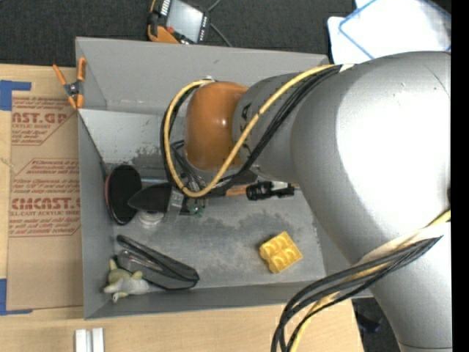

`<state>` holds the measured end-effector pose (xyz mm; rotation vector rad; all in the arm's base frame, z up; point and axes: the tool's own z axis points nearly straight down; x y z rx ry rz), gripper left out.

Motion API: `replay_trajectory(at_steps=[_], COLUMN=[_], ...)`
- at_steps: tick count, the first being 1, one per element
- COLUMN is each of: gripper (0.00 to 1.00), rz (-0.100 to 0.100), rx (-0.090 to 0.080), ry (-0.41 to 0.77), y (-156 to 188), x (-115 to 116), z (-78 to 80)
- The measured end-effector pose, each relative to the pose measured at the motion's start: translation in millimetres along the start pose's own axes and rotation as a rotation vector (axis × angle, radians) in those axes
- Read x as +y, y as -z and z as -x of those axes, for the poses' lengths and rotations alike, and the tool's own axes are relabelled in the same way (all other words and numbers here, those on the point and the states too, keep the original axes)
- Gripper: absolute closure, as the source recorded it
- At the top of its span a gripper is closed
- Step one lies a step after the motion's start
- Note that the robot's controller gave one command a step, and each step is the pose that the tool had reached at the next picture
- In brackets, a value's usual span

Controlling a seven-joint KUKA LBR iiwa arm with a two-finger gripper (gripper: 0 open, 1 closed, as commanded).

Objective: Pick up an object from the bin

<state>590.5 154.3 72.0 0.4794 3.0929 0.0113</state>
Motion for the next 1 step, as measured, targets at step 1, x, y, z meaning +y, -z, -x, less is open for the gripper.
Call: replay_trajectory(at_steps=[1], gripper=[1.0], rz=[-0.003], rx=[0.005], ry=[0.0], y=[23.0], x=[-0.6], z=[-1.7])
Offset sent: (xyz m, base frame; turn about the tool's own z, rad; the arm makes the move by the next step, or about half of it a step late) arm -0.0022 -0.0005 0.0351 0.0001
